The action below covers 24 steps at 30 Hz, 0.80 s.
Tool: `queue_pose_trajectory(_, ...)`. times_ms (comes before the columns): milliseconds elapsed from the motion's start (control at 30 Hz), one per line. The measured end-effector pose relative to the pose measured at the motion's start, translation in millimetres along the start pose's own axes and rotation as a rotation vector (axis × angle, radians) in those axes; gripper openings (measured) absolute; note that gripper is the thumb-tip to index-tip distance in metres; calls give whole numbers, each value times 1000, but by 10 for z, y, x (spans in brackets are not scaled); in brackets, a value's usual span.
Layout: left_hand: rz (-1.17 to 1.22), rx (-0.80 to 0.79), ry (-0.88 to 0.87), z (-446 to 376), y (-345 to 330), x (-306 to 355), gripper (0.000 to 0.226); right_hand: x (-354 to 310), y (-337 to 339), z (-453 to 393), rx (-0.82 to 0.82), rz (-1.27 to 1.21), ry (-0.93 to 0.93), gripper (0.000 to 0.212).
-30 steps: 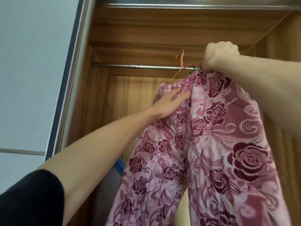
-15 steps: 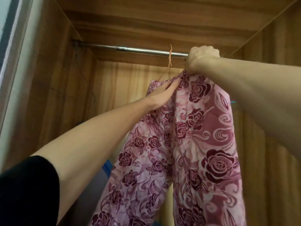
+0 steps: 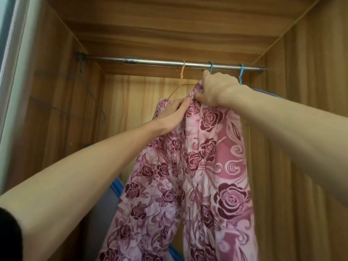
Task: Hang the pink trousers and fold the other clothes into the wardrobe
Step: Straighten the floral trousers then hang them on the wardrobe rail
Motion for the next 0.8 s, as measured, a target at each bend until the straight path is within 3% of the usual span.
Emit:
queue_pose_trajectory(200, -65, 31, -81, 199, -93, 154, 62, 132, -89, 448, 129, -49, 210, 56)
queue_pose_trajectory(367, -149, 91, -136, 586, -289, 197, 70, 373, -403, 1088, 286, -109, 295, 67)
queue_pose_trajectory(500, -242, 124, -160, 1081, -531, 306, 56, 530, -674, 1620, 299, -219, 265, 67)
queue_pose_trajectory(800, -531, 226, -81, 1901, -839, 252, 53, 678, -997, 2343, 219, -350, 227, 68)
Point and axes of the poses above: each hand's wrist, its own z-axis away from the middle knuckle, its own y-axis out of the back of the hand, x = y × z, the point moved 5 cm from there along -z, towards the middle knuckle, and after that the axes turned 9 degrees about -x, right-handed, at the moved point
